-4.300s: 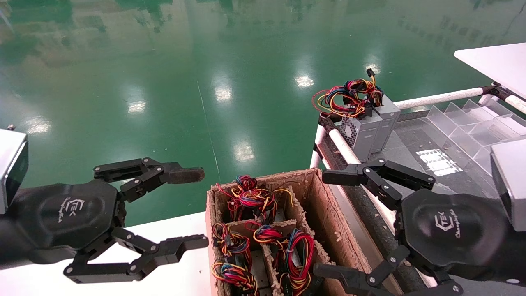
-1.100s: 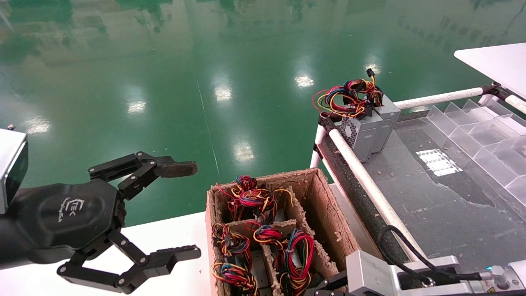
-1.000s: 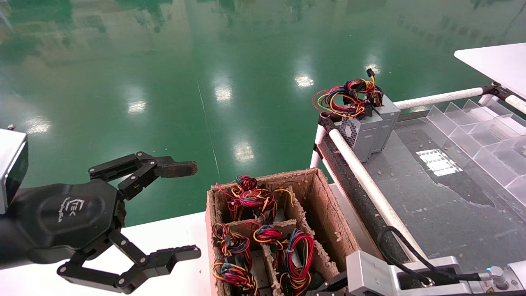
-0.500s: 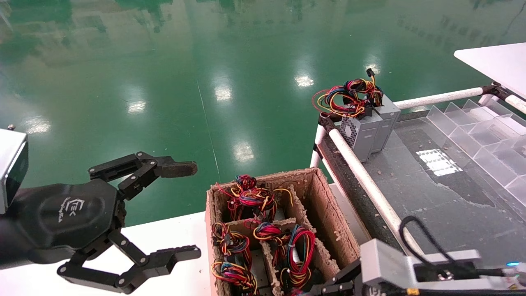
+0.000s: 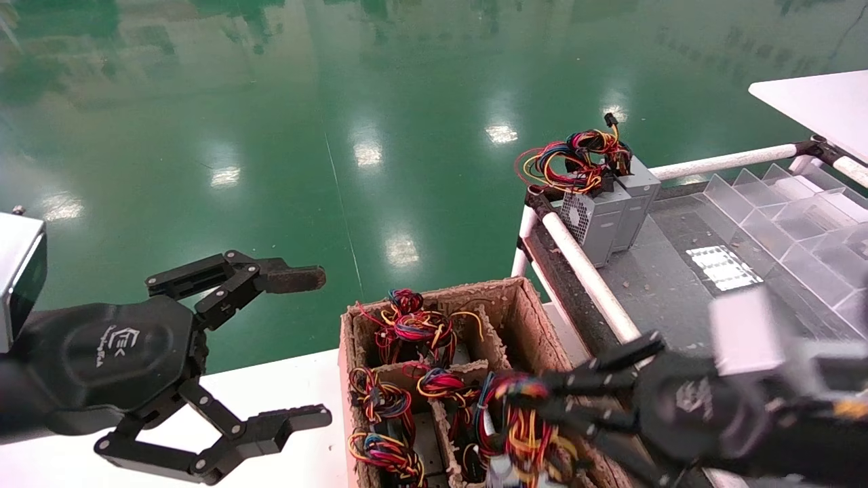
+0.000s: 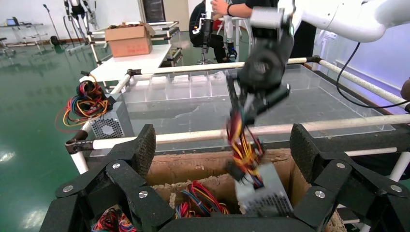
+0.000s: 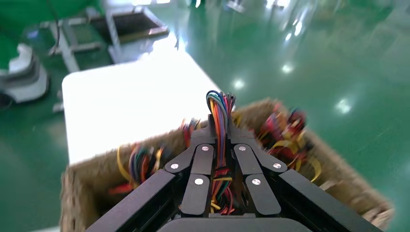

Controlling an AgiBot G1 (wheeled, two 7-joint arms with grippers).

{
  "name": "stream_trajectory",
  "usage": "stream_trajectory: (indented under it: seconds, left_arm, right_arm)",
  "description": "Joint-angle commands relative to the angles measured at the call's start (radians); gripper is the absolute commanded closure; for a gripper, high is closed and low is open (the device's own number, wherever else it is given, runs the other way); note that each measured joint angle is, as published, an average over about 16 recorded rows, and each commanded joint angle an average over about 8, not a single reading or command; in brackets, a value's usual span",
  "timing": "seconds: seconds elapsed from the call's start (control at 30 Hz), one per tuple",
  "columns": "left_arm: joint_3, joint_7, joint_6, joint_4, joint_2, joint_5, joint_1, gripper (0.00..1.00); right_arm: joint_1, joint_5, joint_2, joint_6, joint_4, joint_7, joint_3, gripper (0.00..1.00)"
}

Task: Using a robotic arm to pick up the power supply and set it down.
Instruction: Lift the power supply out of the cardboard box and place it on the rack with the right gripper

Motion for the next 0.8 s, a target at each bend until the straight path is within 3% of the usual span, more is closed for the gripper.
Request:
stream_trajectory:
  seconds: [0.03, 0.23, 0.4, 0.8]
  left_arm:
    - [0.000, 0.000, 0.000, 0.000, 0.000, 0.000, 0.000, 0.00]
    - [0.000, 0.000, 0.000, 0.000, 0.000, 0.000, 0.000, 0.00]
    - [0.000, 0.000, 0.000, 0.000, 0.000, 0.000, 0.000, 0.00]
    - [0.000, 0.000, 0.000, 0.000, 0.000, 0.000, 0.000, 0.00]
  right_arm:
    - [-0.003, 0.034, 0.014, 0.008, -0.001, 0.000, 0.022, 1.00]
    - [-0.003, 0.140, 0.052, 0.020, -0.011, -0.039, 0.105, 1.00]
    - [0.029, 0.164, 0.088, 0.037, -0.023, -0.074, 0.156, 1.00]
    - [0.130, 0.016, 0.135, 0.131, -0.203, -0.154, 0.170, 1.00]
